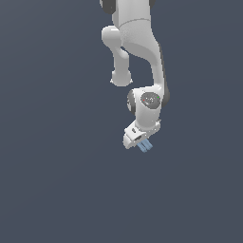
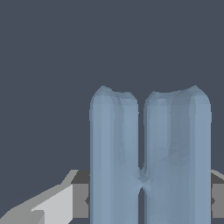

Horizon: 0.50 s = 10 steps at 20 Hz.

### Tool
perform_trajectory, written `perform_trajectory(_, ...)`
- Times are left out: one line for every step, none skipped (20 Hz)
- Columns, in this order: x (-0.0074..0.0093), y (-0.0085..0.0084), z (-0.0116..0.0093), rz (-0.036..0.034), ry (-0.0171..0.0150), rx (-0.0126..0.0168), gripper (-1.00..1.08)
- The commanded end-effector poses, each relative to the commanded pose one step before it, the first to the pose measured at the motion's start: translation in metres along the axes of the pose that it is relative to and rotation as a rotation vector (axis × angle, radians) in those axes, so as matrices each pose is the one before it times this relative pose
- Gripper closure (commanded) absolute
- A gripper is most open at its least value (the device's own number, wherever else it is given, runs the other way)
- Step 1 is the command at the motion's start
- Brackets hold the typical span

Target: Pick up the object and move it to a goal position.

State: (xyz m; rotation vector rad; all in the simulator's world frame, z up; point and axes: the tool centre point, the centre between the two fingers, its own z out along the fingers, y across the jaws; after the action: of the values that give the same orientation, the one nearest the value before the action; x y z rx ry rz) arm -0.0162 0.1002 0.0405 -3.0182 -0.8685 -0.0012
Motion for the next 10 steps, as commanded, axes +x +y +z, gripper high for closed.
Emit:
perform_trajectory(0.00853,0.00845,-0.01096,0.00015,0.00053,-0.00014,1.08)
perform_trajectory(0.00385,0.00374,-0.00478,0.0,0.0,0.0,1.08)
perform_trajectory(0.00399,0.00404,-0.00482,0.00016,0.00002,0.00067,1.08)
perform_trajectory(0.00419,0.00406,-0.00516,0.0,0.0,0.0,1.08)
perform_trajectory(0.00435,0.0042,-0.00532,0.0,0.0,0.0,1.08)
perform_trajectory(0.00448,0.00432,-0.00547,0.0,0.0,0.0,1.08)
perform_trajectory(0.00461,0.00443,-0.00559,0.0,0.0,0.0,1.08)
perform_trajectory(0.00463,0.00444,-0.00558,0.0,0.0,0.0,1.08)
perform_trajectory(0.0045,0.00431,-0.0054,0.0,0.0,0.0,1.08)
perform_trajectory(0.00438,0.00419,-0.00523,0.0,0.0,0.0,1.08)
